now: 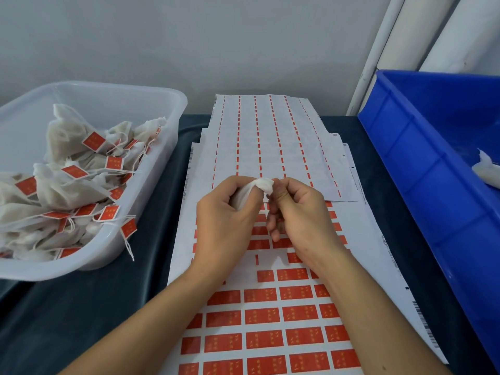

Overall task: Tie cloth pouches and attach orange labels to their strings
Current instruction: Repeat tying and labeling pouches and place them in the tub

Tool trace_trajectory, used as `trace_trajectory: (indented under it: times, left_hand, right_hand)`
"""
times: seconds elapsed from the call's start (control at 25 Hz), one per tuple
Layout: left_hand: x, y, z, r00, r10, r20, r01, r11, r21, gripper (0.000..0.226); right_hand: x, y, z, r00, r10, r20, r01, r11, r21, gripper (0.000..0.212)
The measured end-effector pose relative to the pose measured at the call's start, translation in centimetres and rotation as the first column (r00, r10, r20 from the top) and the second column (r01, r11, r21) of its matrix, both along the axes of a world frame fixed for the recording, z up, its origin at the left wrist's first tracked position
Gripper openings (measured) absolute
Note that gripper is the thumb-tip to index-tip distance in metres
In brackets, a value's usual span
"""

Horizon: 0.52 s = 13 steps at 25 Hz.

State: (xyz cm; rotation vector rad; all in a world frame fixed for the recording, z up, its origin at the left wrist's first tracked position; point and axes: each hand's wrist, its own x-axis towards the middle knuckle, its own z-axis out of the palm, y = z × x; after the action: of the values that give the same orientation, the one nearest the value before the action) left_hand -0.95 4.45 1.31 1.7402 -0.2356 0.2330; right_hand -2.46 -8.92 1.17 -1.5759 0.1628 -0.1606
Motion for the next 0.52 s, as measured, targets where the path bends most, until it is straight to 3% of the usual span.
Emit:
trace_trajectory:
  times: [0.28, 0.36, 0.52]
  left_hand:
    - [0.58, 0.19, -0.38, 0.993, -0.036, -0.116, 0.036, 0.999, -0.001, 0.009]
    - [0.65, 0.22, -0.41, 0.988, -0.021, -0.154, 0.027, 0.999, 0.033, 0.012]
    - [0.74, 0.17, -0.59, 0.982, -0.088, -0.164, 0.092, 0.996, 0.017, 0.014]
  right_hand:
    - [-0.26, -0.18, 0.23, 0.999, -0.052, 0.01, 0.053, 0.981, -0.184, 0.029]
    - [-0.23, -0.44, 0.42, 0.988, -0.113, 0.107, 0.137, 0.956, -0.258, 0.026]
    - [-0.4, -0.96, 0.67, 0.941, -0.006, 0.338, 0.159, 0.891, -0.425, 0.017]
